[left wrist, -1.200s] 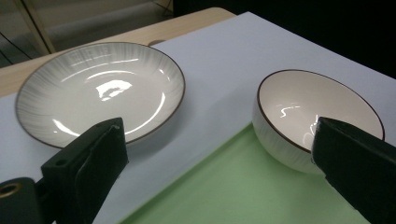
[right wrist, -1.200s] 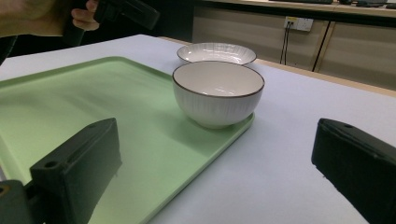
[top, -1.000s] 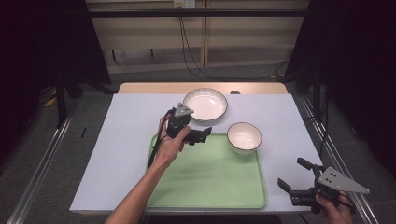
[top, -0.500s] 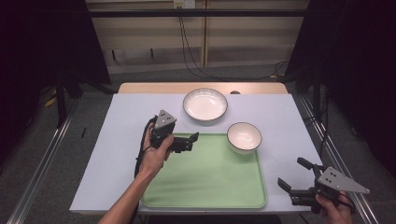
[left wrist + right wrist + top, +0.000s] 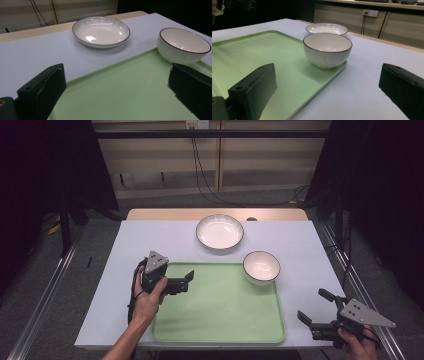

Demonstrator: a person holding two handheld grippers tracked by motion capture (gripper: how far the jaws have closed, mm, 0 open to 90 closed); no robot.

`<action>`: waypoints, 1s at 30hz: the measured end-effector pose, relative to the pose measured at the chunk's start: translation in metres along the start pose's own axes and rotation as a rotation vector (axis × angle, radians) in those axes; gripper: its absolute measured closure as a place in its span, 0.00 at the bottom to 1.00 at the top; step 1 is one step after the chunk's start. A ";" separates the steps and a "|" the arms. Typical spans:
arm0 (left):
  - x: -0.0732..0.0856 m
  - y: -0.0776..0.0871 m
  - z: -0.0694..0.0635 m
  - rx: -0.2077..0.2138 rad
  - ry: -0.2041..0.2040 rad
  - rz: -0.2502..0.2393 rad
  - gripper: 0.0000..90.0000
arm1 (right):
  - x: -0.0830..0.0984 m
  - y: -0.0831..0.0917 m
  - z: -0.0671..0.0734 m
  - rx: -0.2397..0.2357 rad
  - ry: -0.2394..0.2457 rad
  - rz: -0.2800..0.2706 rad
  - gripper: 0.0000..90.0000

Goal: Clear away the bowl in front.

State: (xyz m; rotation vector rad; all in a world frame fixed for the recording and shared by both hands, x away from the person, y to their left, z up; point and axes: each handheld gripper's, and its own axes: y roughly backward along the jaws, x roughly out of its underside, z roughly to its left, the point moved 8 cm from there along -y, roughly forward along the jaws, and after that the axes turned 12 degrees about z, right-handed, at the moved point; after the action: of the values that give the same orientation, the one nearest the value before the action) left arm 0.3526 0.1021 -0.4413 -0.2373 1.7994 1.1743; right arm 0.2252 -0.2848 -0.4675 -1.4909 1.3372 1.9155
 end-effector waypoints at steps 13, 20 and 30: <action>0.033 0.038 0.018 -0.051 0.033 -0.009 0.02 | 0.000 -0.001 -0.001 0.011 -0.002 0.004 0.01; 0.047 0.054 0.020 -0.061 0.050 -0.032 0.02 | 0.000 0.000 -0.001 0.009 -0.002 0.002 0.01; 0.071 0.070 0.023 -0.089 0.078 -0.019 0.02 | 0.001 -0.001 -0.001 0.013 -0.006 0.007 0.01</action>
State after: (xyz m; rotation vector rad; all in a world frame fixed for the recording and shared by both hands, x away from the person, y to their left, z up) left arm 0.2870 0.1787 -0.4563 -0.3558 1.8103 1.2485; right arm 0.2262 -0.2850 -0.4685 -1.4747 1.3509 1.9108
